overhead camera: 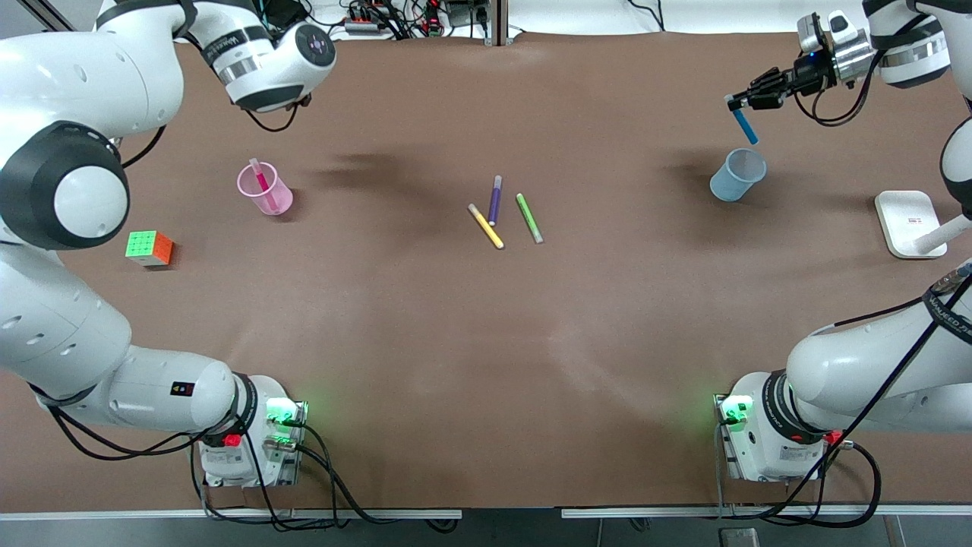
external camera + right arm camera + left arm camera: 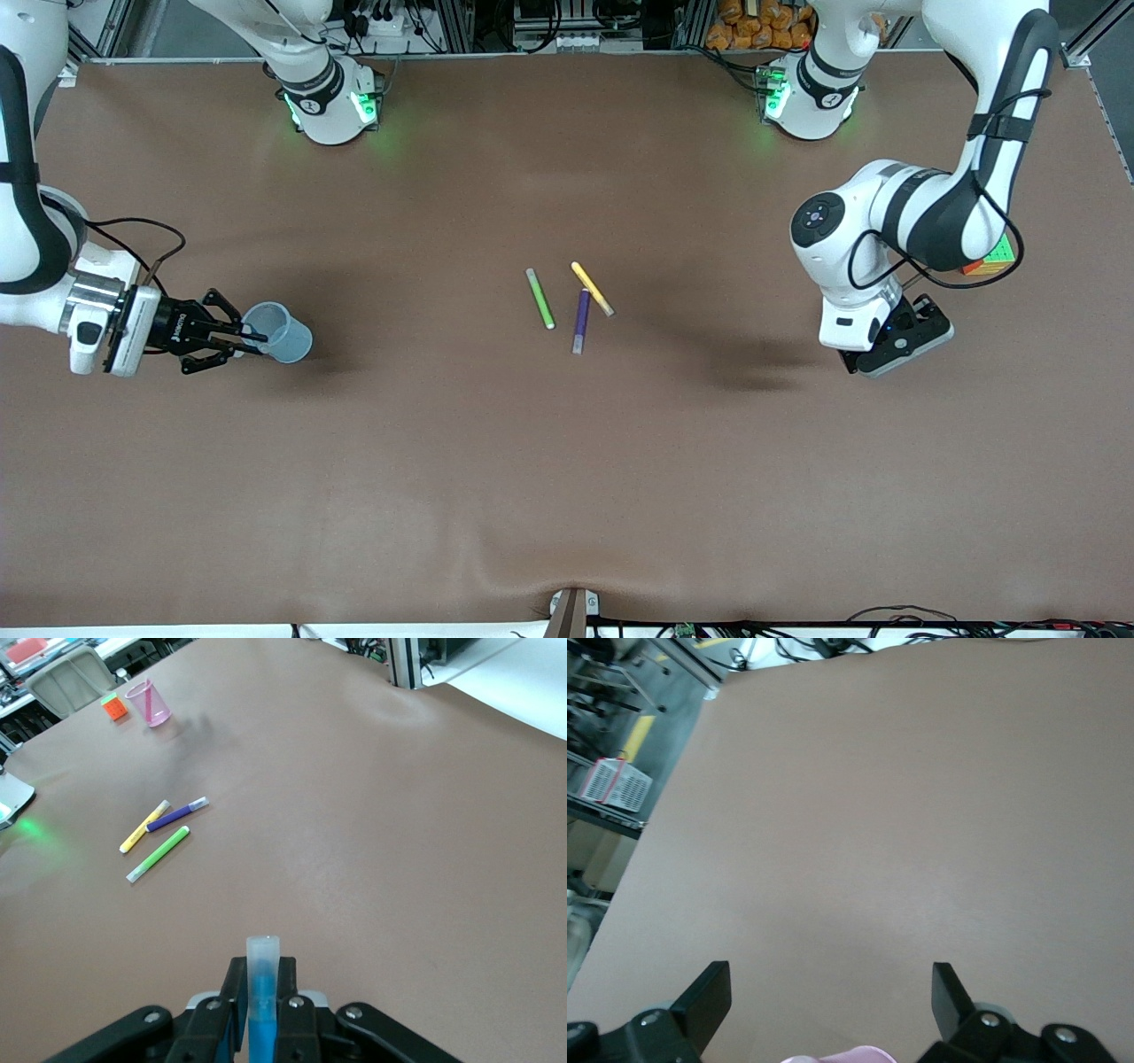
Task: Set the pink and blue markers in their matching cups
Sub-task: 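Lower the blue marker into the blue cup while the left gripper nears the pink cup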
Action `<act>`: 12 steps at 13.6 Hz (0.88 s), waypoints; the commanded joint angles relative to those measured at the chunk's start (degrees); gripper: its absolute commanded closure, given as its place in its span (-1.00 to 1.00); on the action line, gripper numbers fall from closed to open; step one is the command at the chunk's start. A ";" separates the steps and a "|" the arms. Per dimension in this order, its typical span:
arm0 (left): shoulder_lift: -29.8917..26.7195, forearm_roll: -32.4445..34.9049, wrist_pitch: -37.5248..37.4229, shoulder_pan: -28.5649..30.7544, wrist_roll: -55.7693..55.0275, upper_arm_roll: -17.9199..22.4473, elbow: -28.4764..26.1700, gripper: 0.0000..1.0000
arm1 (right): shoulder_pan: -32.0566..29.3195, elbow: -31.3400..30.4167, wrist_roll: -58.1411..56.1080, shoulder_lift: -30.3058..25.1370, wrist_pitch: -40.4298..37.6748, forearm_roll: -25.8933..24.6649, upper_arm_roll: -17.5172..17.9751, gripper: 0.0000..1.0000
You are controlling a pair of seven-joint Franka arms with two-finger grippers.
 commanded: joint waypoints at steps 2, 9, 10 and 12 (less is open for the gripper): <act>1.30 -10.51 -0.20 0.85 13.74 0.05 7.00 -1.00 | -3.33 -1.34 -7.71 0.68 -3.89 3.10 0.47 1.00; 0.16 -28.80 -9.92 3.05 39.16 1.89 16.66 -1.00 | -6.59 -1.34 -19.14 5.78 -10.40 6.44 0.38 1.00; 0.08 -31.86 -16.05 2.97 41.79 1.89 20.69 -1.00 | -6.85 -1.26 -20.81 6.83 -11.45 7.05 0.38 1.00; -0.10 -41.25 -28.01 2.79 47.33 1.98 29.48 -1.00 | -7.21 -1.17 -21.70 7.54 -12.34 7.67 0.38 1.00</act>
